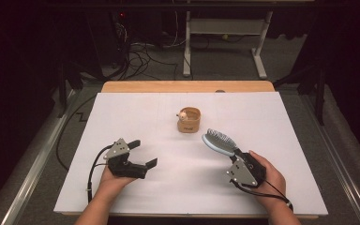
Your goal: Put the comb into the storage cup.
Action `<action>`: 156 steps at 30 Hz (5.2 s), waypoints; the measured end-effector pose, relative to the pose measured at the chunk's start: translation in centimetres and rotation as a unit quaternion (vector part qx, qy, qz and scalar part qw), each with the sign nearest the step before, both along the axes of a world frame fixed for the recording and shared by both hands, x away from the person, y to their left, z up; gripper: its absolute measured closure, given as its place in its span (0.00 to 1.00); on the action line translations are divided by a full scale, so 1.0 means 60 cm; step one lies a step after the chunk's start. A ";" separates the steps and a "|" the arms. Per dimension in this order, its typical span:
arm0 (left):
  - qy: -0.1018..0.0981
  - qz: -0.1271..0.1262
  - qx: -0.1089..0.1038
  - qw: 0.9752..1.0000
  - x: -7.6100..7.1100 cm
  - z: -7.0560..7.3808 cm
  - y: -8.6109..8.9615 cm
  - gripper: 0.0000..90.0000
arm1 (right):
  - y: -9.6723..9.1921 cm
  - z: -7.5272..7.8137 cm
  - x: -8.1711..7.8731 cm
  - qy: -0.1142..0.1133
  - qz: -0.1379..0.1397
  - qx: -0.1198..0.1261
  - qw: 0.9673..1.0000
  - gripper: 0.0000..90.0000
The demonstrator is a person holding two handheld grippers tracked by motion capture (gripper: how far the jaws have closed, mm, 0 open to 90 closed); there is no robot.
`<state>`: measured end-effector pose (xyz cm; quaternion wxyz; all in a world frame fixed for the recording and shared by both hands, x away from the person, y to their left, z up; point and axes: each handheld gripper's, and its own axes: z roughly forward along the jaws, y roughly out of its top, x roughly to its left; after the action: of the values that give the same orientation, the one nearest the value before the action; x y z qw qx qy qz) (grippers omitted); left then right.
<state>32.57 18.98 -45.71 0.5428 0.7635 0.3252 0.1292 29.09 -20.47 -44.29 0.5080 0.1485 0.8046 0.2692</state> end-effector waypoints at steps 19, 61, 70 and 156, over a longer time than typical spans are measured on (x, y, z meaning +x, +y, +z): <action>-0.007 0.008 -0.015 1.000 -0.004 0.005 0.009 0.00 | -0.023 0.017 0.008 0.039 -0.004 0.116 0.993 0.87; -0.035 0.009 -0.021 0.999 -0.010 0.003 0.008 0.00 | -0.062 0.034 0.020 0.108 0.015 0.327 0.939 0.87; -0.039 0.008 -0.014 0.999 -0.011 0.003 0.008 0.00 | -0.056 0.037 0.022 0.117 0.020 0.357 0.927 0.87; -0.047 -0.008 -0.016 0.999 -0.008 0.001 0.009 0.00 | 0.044 0.111 0.145 0.113 0.016 0.408 0.906 0.87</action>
<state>32.08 19.50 -45.66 0.5706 0.7506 0.2949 0.1550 37.80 -17.85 -37.62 0.3039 0.3594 0.6787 0.5637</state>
